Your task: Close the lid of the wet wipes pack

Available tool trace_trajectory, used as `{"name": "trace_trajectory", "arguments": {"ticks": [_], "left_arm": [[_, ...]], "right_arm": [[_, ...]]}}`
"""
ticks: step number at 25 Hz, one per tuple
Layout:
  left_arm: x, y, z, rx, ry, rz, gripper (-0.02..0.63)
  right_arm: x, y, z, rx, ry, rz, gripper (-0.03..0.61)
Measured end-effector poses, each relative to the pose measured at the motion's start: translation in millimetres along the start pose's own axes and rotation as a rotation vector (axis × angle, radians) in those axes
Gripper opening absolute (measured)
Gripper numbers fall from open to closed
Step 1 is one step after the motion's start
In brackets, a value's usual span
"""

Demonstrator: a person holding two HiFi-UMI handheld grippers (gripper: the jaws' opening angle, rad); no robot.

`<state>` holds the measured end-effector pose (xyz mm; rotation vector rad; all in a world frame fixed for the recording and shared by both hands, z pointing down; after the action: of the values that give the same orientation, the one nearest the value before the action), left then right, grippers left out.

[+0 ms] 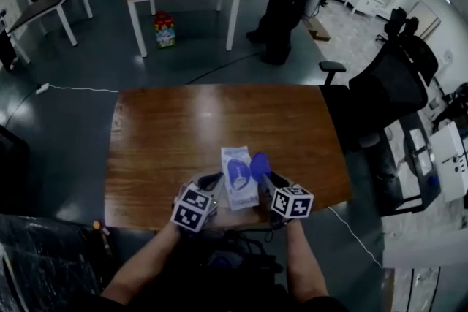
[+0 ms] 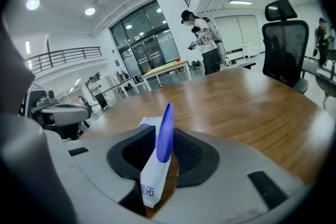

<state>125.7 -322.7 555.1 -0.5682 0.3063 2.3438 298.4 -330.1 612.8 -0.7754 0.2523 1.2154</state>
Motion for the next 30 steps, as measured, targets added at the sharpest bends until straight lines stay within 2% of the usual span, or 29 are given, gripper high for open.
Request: {"name": "trace_trajectory", "arguments": {"ticks": [5, 9, 13, 16, 17, 21, 24, 30], "left_arm": [[4.8, 5.0, 3.3, 0.017, -0.001, -0.005, 0.008], [7.5, 8.2, 8.4, 0.022, 0.004, -0.008, 0.008], [14.8, 13.5, 13.7, 0.021, 0.011, -0.016, 0.008], [19.7, 17.6, 15.5, 0.023, 0.011, -0.024, 0.008], [20.8, 18.1, 16.3, 0.023, 0.012, -0.025, 0.008], [23.0, 17.6, 19.8, 0.022, 0.015, -0.026, 0.008], [22.6, 17.4, 23.2, 0.023, 0.023, -0.026, 0.007], [20.0, 15.1, 31.8, 0.027, 0.039, -0.022, 0.008]], "right_arm": [[3.5, 39.3, -2.9, 0.041, -0.015, -0.092, 0.108], [-7.0, 57.5, 1.7, -0.012, 0.003, -0.174, 0.107], [-22.7, 62.4, 10.9, -0.067, 0.036, -0.199, 0.087], [-31.9, 69.9, 13.3, -0.050, 0.060, -0.192, 0.085], [-34.8, 71.1, 14.8, -0.046, 0.069, -0.187, 0.058], [-46.0, 72.0, 21.0, -0.028, 0.106, -0.156, 0.037], [-54.5, 70.0, 27.7, 0.026, 0.151, -0.112, 0.014], [-69.1, 71.1, 44.1, 0.170, 0.246, -0.027, 0.011]]}}
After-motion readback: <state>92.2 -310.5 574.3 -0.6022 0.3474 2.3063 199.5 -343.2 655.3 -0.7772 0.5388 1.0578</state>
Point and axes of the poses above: the fingertips, and each gripper's own axes: x backward along the fingers, y to its left, z out of its underside, the point moved 2 cm from there along x, backward along the fingers, and after that the axes turned 5 degrees about -x, right-handed, at the moved point
